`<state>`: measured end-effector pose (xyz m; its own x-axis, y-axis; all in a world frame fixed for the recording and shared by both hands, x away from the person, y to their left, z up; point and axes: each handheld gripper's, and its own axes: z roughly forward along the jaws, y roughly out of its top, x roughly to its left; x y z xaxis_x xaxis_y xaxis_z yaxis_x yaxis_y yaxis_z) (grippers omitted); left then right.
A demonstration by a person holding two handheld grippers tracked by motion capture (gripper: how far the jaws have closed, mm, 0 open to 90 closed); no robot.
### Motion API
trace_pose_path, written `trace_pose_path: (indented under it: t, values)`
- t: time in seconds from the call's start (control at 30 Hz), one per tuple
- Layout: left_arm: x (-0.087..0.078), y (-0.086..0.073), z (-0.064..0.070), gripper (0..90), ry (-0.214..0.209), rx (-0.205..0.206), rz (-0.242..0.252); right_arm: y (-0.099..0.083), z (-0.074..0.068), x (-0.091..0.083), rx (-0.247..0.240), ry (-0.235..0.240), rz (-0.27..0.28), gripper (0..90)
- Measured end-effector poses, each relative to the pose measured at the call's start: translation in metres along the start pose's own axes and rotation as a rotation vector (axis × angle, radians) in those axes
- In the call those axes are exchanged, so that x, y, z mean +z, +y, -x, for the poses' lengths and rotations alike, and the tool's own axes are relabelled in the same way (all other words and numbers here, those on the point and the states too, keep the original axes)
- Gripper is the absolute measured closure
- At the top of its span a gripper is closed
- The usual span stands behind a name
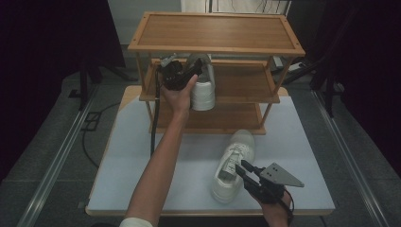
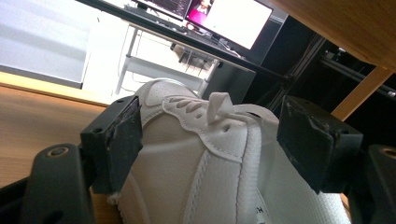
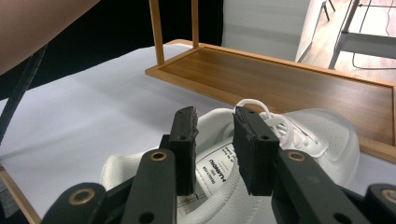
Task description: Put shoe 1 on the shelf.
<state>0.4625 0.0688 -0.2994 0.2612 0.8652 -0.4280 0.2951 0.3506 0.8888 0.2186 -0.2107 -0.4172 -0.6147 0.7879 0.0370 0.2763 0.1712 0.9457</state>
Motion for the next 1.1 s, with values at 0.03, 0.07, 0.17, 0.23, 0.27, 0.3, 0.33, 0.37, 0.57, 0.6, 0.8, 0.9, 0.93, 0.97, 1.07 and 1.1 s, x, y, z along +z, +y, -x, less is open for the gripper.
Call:
trace_pose_path:
  t: [0.03, 0.07, 0.17, 0.23, 0.27, 0.3, 0.33, 0.37, 0.57, 0.6, 0.8, 0.9, 0.93, 0.97, 1.07, 1.1]
  values:
    - [0.0, 0.0, 0.0, 22.3, 0.003, 0.006, -0.002, 0.0, 0.0, 0.0, 0.0, 0.0, 0.0, 69.4]
    - [-0.001, 0.001, -0.001, 22.0, 0.001, 0.031, 0.0, 0.0, 0.0, 0.0, 0.002, 0.001, 0.0, 69.4]
    - [-0.004, 0.002, 0.003, 21.9, 0.01, 0.043, 0.048, 0.0, 0.0, 0.0, -0.001, -0.002, -0.001, 69.4]
    - [-0.009, 0.007, 0.003, 21.4, -0.013, 0.018, 0.076, 0.0, 0.0, 0.0, 0.0, 0.0, -0.002, 69.4]
    - [-0.011, 0.007, 0.005, 21.1, -0.011, 0.02, 0.08, 0.0, 0.0, 0.0, 0.002, 0.001, -0.001, 69.4]
    - [-0.012, 0.008, 0.007, 21.4, -0.004, 0.041, 0.074, 0.0, 0.0, -0.001, 0.002, 0.001, 0.0, 69.4]
    - [-0.012, 0.008, 0.007, 21.5, -0.002, 0.045, 0.068, 0.0, 0.0, -0.001, 0.001, 0.001, 0.001, 69.4]
    - [-0.013, 0.009, 0.006, 21.2, -0.005, 0.035, 0.062, 0.0, 0.0, -0.001, 0.002, 0.002, 0.001, 69.4]
    - [-0.024, 0.009, -0.003, 20.4, -0.051, -0.011, 0.073, 0.0, -0.002, 0.0, -0.002, 0.005, 0.001, 69.4]
    - [-0.027, 0.01, -0.004, 20.6, -0.056, -0.006, 0.073, 0.0, -0.002, 0.0, -0.001, 0.005, 0.001, 69.4]
    - [-0.039, 0.009, -0.008, 21.1, -0.125, -0.018, 0.031, 0.001, -0.003, 0.0, -0.005, 0.006, 0.002, 69.4]
    - [-0.046, 0.007, -0.012, 21.7, -0.13, -0.016, 0.023, 0.001, -0.003, -0.001, -0.006, 0.009, 0.003, 69.4]
    - [-0.049, 0.007, -0.014, 21.7, -0.144, -0.022, 0.017, 0.002, -0.003, -0.001, -0.006, 0.009, 0.003, 69.5]
    - [-0.052, 0.006, -0.016, 21.7, -0.151, -0.027, 0.008, 0.002, -0.004, -0.001, -0.008, 0.01, 0.003, 69.8]
    - [-0.062, 0.003, -0.022, 22.0, -0.177, -0.034, -0.018, 0.003, -0.007, -0.001, -0.013, 0.019, 0.005, 73.3]
    - [-0.065, 0.002, -0.024, 21.8, -0.188, -0.039, -0.028, 0.004, -0.008, -0.001, -0.018, 0.026, 0.005, 75.1]
